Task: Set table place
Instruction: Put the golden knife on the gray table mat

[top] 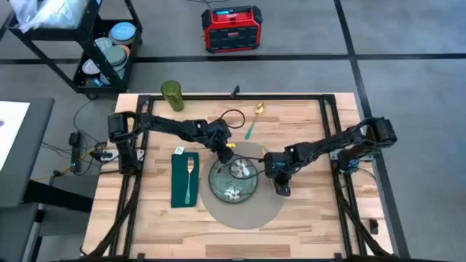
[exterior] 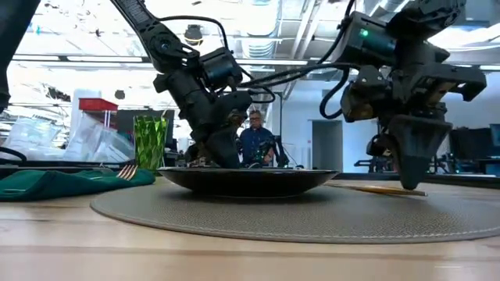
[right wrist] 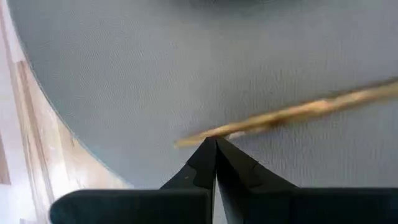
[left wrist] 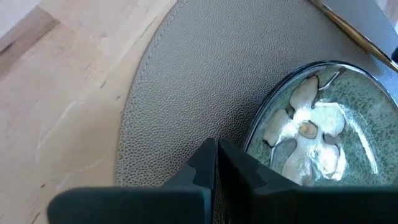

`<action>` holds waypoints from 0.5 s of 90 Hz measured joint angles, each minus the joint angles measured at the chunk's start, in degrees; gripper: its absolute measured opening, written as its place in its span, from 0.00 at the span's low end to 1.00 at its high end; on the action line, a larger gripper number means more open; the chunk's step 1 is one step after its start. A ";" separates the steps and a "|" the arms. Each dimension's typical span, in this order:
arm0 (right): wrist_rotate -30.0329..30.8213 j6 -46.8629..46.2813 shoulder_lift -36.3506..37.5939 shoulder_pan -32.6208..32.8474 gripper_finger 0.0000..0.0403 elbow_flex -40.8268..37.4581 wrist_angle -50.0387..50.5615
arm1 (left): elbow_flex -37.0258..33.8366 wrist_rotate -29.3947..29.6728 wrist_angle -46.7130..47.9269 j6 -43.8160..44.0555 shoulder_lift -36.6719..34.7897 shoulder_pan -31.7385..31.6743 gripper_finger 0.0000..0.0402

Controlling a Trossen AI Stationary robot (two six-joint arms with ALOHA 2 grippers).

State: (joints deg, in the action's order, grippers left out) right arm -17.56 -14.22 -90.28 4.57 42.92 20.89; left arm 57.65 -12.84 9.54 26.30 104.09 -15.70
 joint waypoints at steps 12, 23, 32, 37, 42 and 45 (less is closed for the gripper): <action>-0.04 0.84 0.00 -0.61 0.00 0.04 0.62 | 0.00 0.01 -0.01 0.31 0.00 0.00 0.00; -0.05 -1.39 0.01 -0.58 0.00 0.02 3.15 | 0.00 0.02 0.00 0.10 0.00 0.00 0.00; -0.12 -1.38 0.00 -0.43 0.00 0.02 2.60 | 0.00 0.11 0.00 0.03 0.00 0.00 0.00; -0.28 -0.91 0.00 -0.47 0.00 0.02 2.70 | 0.00 0.11 0.00 -0.04 0.00 0.00 0.00; -0.28 -0.89 0.02 -0.50 0.00 0.02 2.69 | 0.00 0.14 0.00 -0.06 0.00 0.00 0.00; -0.27 -0.80 0.02 -0.50 0.00 0.02 2.66 | 0.00 0.16 0.00 -0.06 0.00 0.00 0.00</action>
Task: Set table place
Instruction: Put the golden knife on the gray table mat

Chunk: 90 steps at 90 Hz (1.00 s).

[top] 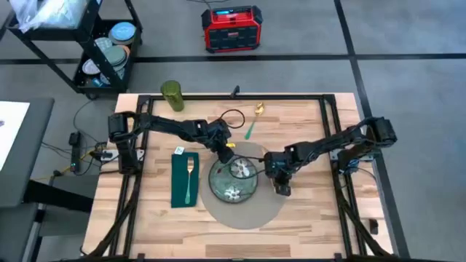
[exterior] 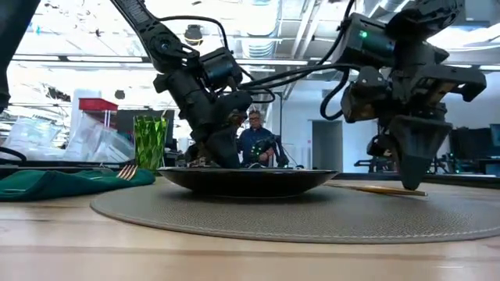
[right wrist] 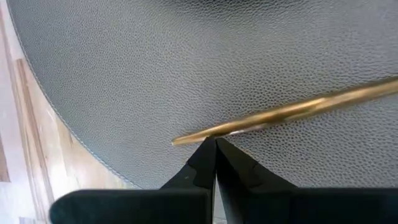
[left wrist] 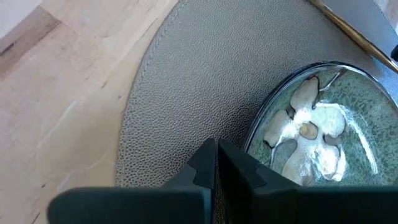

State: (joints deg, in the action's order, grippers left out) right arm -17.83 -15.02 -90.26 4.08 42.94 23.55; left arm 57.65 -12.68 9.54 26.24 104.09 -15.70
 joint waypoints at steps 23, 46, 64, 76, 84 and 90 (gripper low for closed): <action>0.25 2.90 0.00 -2.04 0.00 -0.62 -0.17 | 0.00 0.43 0.00 -0.01 0.00 0.00 0.00; -1.66 3.08 0.05 -2.57 0.00 -2.84 -2.66 | 0.00 1.24 0.00 0.26 0.00 0.00 0.00; -1.81 3.85 0.00 -2.23 0.00 -2.91 -3.99 | 0.00 1.36 -0.02 1.21 0.00 0.00 0.00; -1.81 6.98 0.00 -2.36 0.00 -2.93 -4.79 | 0.00 1.41 -0.02 2.24 0.00 0.00 0.00; -2.01 8.04 0.00 -2.34 0.00 -2.93 -5.18 | 0.00 1.41 -0.02 2.32 0.00 0.00 0.00; -2.58 8.04 0.00 -2.36 0.00 -2.93 -5.34 | 0.00 1.41 -0.03 2.32 0.00 0.00 0.00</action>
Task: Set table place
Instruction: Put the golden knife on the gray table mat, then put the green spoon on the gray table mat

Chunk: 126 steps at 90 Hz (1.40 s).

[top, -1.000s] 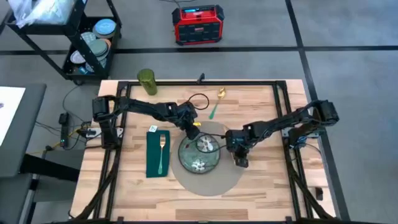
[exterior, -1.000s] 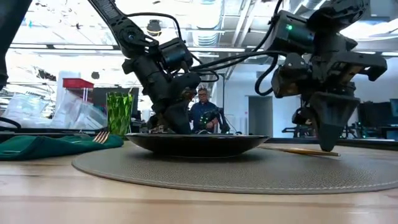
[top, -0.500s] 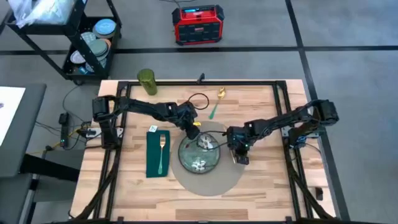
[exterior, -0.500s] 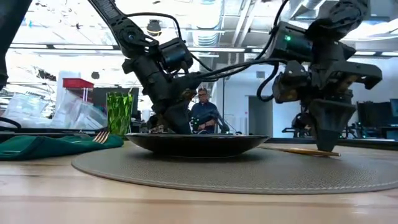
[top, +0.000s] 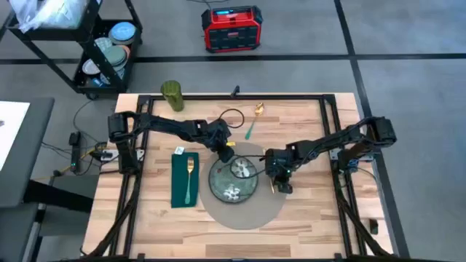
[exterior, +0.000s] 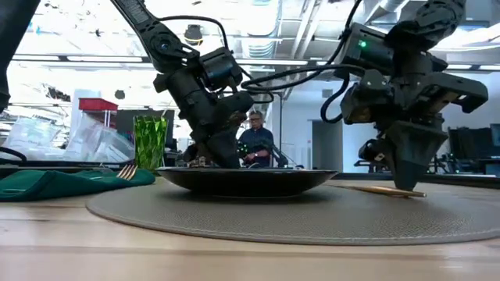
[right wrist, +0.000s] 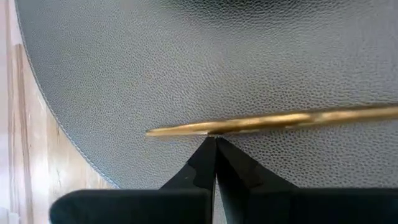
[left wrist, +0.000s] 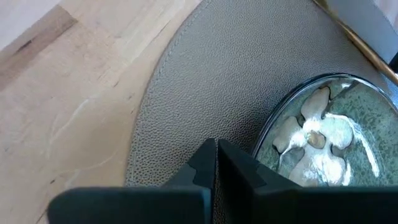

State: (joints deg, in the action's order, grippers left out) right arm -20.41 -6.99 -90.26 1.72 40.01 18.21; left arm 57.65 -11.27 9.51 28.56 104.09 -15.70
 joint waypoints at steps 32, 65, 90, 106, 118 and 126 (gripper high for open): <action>-2.01 2.13 0.00 0.02 0.00 0.00 -2.10 | 0.00 0.09 -0.09 0.22 0.00 0.00 0.00; 0.85 2.80 0.09 -0.15 0.00 1.59 -1.07 | 1.19 0.19 1.40 0.19 -0.20 -0.05 0.00; 15.60 2.27 2.28 -7.86 0.00 7.79 11.50 | 14.11 3.39 12.63 -9.85 -1.44 -3.50 0.00; 17.49 -9.39 3.45 -18.39 0.00 10.92 11.73 | 24.79 9.05 22.40 -13.72 -1.51 -9.33 0.00; 9.66 -14.24 2.15 -26.15 0.01 11.43 7.73 | 28.43 10.81 28.14 -12.84 -2.34 -15.08 0.00; 7.83 -17.63 -0.10 -28.89 0.04 11.43 2.40 | 28.44 10.93 32.78 -11.93 -2.71 -18.71 0.00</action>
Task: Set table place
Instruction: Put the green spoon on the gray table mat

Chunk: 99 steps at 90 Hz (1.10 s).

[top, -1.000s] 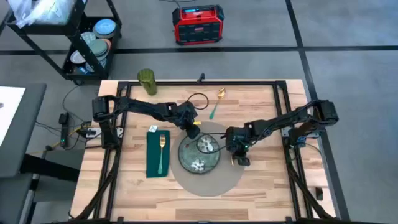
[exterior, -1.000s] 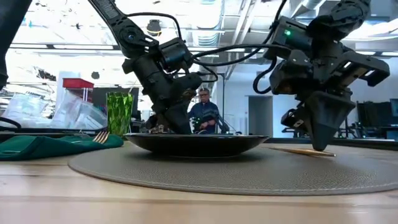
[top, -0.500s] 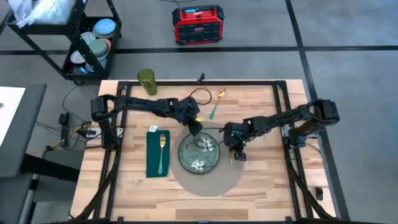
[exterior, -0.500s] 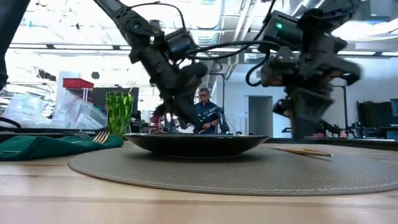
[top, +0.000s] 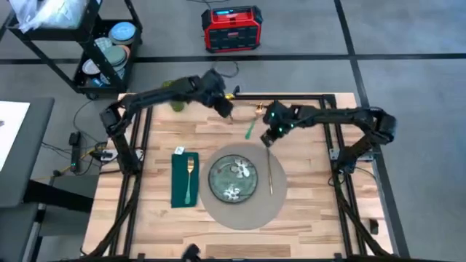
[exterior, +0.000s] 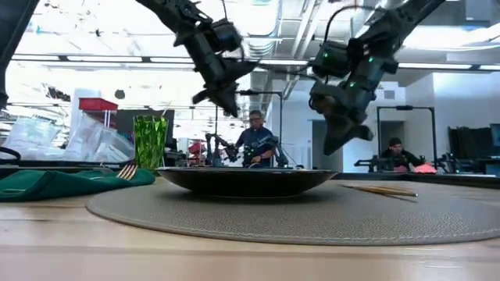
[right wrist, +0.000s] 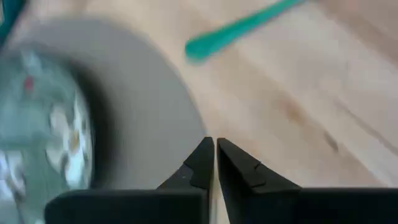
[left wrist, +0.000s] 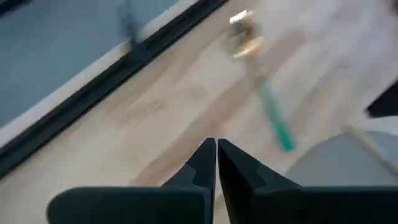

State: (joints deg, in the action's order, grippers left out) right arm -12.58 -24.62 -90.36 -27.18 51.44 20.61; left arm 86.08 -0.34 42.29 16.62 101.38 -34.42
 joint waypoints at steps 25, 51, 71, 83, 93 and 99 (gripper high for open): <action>-2.74 -11.16 -10.10 -5.87 0.29 6.43 -6.91 | -0.11 -0.52 6.33 -4.12 0.09 -6.67 0.10; -3.80 -7.05 -18.72 -12.47 0.37 22.84 13.93 | -0.11 -0.90 2.66 -4.42 0.09 -7.32 0.33; -3.52 -1.57 -27.62 -12.14 0.34 37.82 27.91 | -0.15 -0.85 2.94 -6.00 0.09 -7.32 0.43; -1.14 -0.19 -31.25 -10.47 0.34 43.72 33.18 | -0.15 -0.81 4.14 -6.36 0.09 -7.32 0.45; 0.36 -0.63 -33.03 -9.57 0.34 44.85 34.65 | -0.47 -0.53 4.88 -7.40 0.09 -7.34 0.45; 0.60 -0.84 -33.81 -9.56 0.34 44.87 36.02 | -1.28 -0.39 4.88 -7.63 0.09 -7.34 0.45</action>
State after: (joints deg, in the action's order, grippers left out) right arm -11.98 -25.46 -124.17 -36.73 96.31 56.63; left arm 84.81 -0.73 47.17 9.00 101.47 -41.76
